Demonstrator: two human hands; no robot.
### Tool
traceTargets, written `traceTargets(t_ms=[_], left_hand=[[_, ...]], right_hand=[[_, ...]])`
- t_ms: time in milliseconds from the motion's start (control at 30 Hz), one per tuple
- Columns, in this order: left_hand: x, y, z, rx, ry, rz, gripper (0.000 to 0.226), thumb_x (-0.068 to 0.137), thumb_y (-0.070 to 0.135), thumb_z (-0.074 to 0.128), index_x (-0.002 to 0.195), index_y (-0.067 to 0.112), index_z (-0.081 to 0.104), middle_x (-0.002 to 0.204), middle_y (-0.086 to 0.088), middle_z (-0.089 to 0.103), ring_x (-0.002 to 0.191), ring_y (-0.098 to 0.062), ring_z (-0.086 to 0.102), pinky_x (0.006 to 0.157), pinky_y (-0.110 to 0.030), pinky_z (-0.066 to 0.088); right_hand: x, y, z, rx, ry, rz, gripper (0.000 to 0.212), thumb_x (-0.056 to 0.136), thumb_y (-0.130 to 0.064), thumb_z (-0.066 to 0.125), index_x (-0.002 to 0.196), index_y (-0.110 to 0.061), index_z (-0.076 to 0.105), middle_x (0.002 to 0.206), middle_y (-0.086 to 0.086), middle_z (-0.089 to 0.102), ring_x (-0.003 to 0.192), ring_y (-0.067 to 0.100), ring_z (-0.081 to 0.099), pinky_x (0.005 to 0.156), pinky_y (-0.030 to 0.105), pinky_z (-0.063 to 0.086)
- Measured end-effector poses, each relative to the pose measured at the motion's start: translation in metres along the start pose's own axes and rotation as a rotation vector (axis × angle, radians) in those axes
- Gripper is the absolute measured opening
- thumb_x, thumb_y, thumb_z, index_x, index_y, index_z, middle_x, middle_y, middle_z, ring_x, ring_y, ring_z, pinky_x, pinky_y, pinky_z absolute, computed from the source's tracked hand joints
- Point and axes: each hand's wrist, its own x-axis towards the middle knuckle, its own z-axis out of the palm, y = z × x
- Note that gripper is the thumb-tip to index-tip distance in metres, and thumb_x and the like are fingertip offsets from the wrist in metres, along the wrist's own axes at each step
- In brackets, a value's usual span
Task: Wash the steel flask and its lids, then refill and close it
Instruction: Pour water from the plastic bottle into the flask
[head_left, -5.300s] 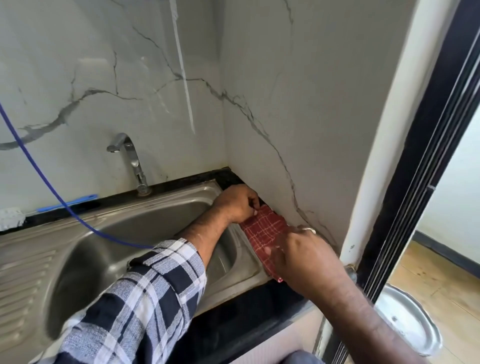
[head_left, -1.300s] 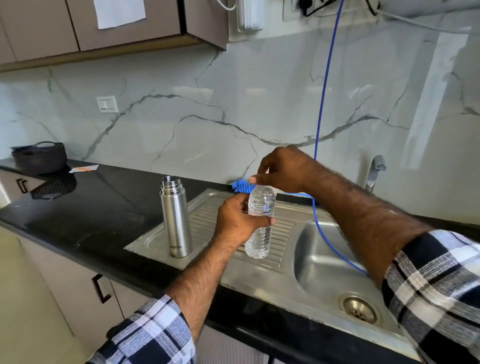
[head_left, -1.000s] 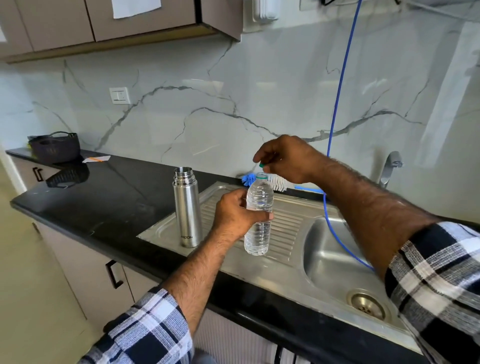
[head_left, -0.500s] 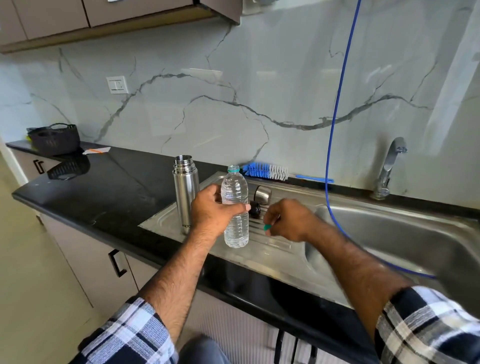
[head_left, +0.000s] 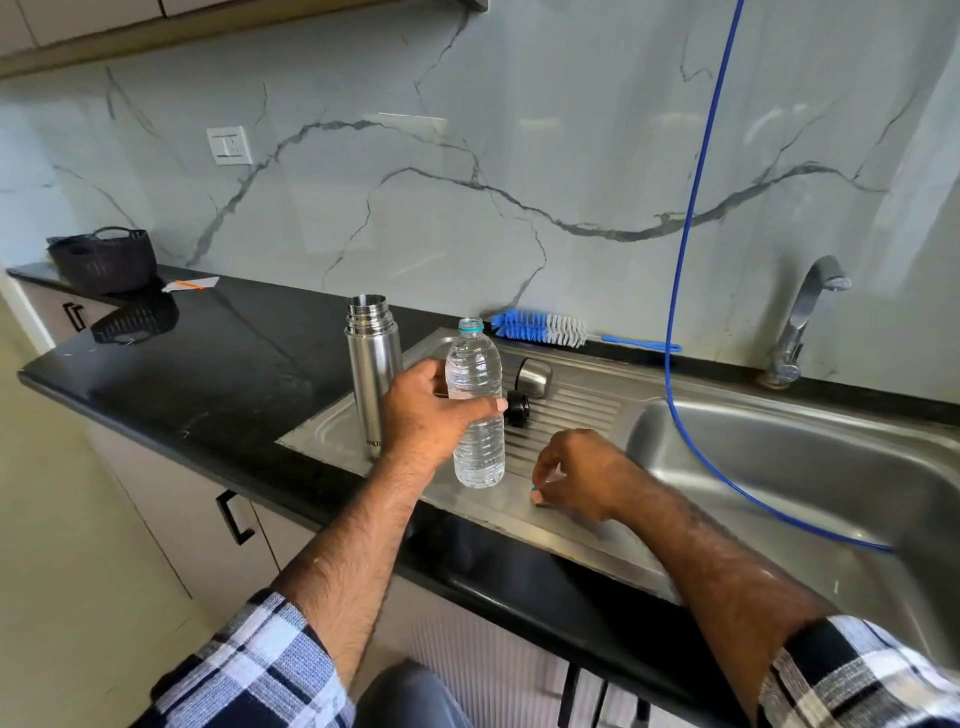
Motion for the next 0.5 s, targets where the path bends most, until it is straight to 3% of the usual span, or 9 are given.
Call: traceTargets(t_ms=[67,167,233,333,433,500], left_hand=[[0.000,0.002,0.001,0.001,-0.009,0.011,0.054,0.051,0.033,0.105,0.095,0.023,0.075,0.089,0.010,0.081,0.082,-0.011,0.078,0.081,-0.046,0.066],[-0.004,0.009,0.003,-0.010,-0.019,0.034,0.049,0.054,0.026,0.105,0.093,0.021,0.075,0.087,0.009,0.080,0.080,-0.010,0.078,0.079,-0.043,0.066],[-0.006,0.012,0.006,-0.014,-0.029,0.043,0.048,0.054,0.024,0.105,0.092,0.021,0.075,0.085,0.009,0.080,0.079,-0.009,0.078,0.078,-0.043,0.067],[-0.007,0.014,0.010,-0.018,-0.058,0.053,0.046,0.055,0.023,0.105,0.091,0.023,0.076,0.084,0.011,0.081,0.079,-0.008,0.078,0.079,-0.043,0.066],[-0.009,0.016,0.012,-0.020,-0.081,0.084,0.044,0.056,0.024,0.104,0.092,0.025,0.077,0.086,0.012,0.081,0.081,-0.006,0.078,0.081,-0.043,0.066],[-0.009,0.017,0.012,-0.029,-0.093,0.101,0.047,0.056,0.026,0.104,0.095,0.026,0.077,0.088,0.013,0.081,0.084,-0.006,0.078,0.082,-0.044,0.066]], right_hand=[[0.004,0.001,-0.010,0.136,0.101,0.003,0.010,0.095,-0.037,0.078,0.099,-0.028,0.078,0.106,-0.012,0.071,0.098,0.005,0.066,0.087,0.030,0.055],[0.010,-0.010,-0.041,0.542,0.329,0.025,0.028,0.093,-0.054,0.076,0.095,-0.027,0.077,0.086,-0.017,0.075,0.083,-0.003,0.067,0.080,0.029,0.054],[0.015,-0.025,-0.062,0.696,0.388,-0.006,0.041,0.087,-0.063,0.077,0.103,-0.026,0.077,0.094,-0.012,0.077,0.089,0.005,0.070,0.082,0.031,0.055],[0.019,-0.048,-0.082,0.686,0.379,-0.086,0.045,0.083,-0.059,0.083,0.110,-0.024,0.075,0.103,-0.008,0.074,0.095,0.008,0.069,0.084,0.031,0.056],[0.026,-0.055,-0.088,0.601,0.283,-0.127,0.036,0.079,-0.059,0.086,0.097,-0.029,0.080,0.089,-0.011,0.076,0.082,0.003,0.071,0.083,0.032,0.057],[0.031,-0.054,-0.088,0.564,0.215,-0.123,0.045,0.071,-0.067,0.086,0.096,-0.029,0.082,0.084,-0.010,0.080,0.080,0.007,0.074,0.086,0.039,0.060]])
